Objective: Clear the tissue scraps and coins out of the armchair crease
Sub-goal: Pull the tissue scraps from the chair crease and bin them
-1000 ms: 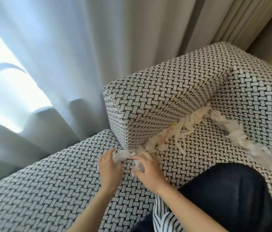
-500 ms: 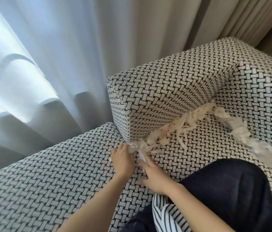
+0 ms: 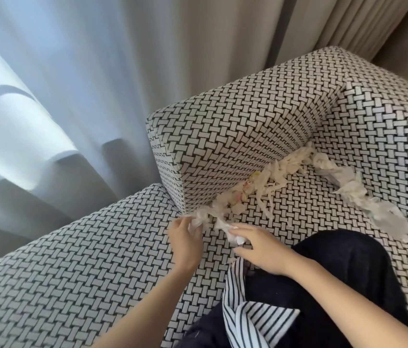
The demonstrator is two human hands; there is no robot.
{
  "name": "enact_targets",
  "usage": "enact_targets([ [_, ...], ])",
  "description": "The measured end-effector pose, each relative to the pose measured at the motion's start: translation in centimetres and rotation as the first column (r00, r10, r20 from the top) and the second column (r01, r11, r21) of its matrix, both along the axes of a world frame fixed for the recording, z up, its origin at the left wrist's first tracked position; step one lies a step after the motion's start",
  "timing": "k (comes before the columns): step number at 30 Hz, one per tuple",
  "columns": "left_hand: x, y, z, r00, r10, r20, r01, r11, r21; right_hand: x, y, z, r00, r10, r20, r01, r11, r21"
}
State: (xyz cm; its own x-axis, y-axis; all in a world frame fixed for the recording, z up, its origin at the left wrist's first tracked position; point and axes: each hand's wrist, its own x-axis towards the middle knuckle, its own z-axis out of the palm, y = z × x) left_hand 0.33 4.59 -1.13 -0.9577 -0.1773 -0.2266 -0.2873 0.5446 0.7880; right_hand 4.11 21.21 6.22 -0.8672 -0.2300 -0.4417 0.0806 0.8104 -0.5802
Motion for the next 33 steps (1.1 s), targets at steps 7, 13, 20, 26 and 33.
enact_targets([
  [7, 1.5, 1.4, 3.4, 0.996, 0.009, -0.086, 0.007, 0.984, 0.176, 0.4, 2.3, 0.7, 0.944, -0.202, -0.261, 0.182, 0.978, -0.100],
  [13, 1.0, 5.5, 8.5, 0.952, -0.234, -0.196, 0.270, 0.945, 0.183, 2.0, 6.1, 3.8, 0.819, -0.410, -0.402, 0.337, 0.910, -0.242],
  [20, 1.1, 16.9, 13.1, 0.798, -0.540, -0.267, 0.593, 0.783, 0.188, 8.6, 14.1, 8.8, 0.557, -0.677, -0.482, 0.568, 0.733, -0.373],
  [26, 6.4, 29.3, 14.3, 0.606, -0.721, -0.336, 0.788, 0.602, 0.129, 18.5, 21.8, 10.3, 0.262, -0.879, -0.397, 0.738, 0.448, -0.504],
  [33, 17.1, 41.6, 11.2, 0.543, -0.839, -0.023, 0.778, 0.493, 0.389, 31.4, 28.8, 7.4, -0.147, -0.952, -0.270, 0.826, 0.032, -0.563],
])
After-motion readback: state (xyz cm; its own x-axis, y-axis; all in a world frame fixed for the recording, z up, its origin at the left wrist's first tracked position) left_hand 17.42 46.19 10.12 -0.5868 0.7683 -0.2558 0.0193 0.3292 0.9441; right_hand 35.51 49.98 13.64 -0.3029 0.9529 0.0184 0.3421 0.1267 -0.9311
